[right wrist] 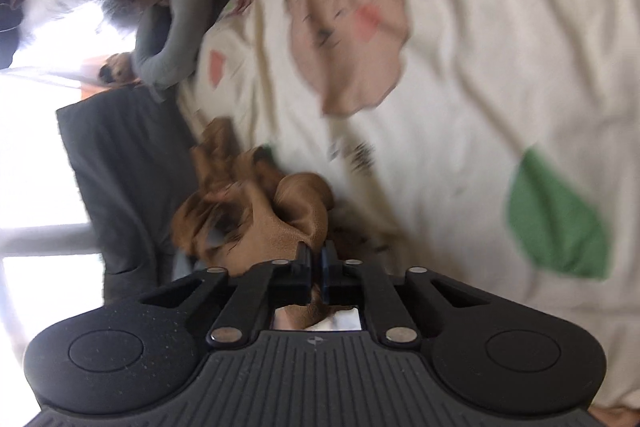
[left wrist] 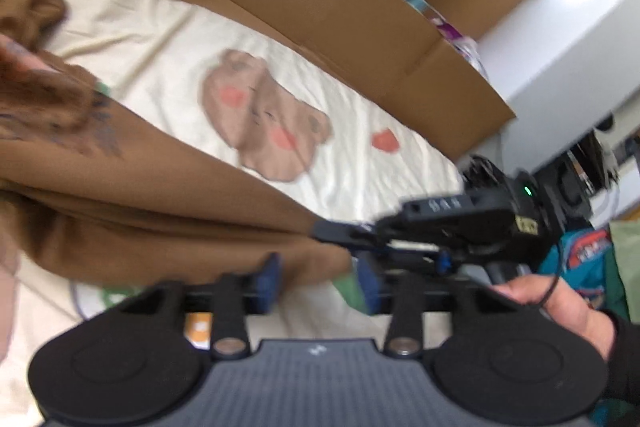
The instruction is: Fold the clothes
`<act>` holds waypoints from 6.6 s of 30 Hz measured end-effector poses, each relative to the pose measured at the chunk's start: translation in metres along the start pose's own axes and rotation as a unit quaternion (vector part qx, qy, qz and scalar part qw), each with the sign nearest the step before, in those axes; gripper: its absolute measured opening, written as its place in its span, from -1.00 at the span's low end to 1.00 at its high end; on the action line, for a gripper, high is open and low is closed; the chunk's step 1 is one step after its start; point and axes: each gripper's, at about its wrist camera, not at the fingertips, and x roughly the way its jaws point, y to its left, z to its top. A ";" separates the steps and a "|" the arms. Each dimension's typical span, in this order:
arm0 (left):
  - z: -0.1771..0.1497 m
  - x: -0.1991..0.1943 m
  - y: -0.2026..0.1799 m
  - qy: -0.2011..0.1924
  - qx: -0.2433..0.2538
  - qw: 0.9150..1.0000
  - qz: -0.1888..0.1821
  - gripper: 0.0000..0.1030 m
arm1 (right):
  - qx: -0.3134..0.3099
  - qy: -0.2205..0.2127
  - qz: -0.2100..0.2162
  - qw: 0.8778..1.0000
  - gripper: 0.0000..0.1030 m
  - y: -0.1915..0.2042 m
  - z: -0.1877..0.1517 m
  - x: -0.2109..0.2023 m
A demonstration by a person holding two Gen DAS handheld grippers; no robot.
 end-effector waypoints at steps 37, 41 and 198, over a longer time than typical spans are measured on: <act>0.023 -0.067 0.197 -0.125 -0.067 0.914 0.379 0.55 | -0.096 0.050 -0.062 0.992 0.28 -0.004 -0.034 0.060; 0.028 -0.069 0.210 -0.137 -0.075 0.914 0.375 0.55 | -0.111 0.038 -0.068 0.991 -0.38 0.003 -0.036 0.064; 0.143 0.036 0.049 0.013 0.063 0.987 0.146 0.36 | -0.202 -0.230 -0.296 0.905 -0.79 -0.026 0.076 -0.224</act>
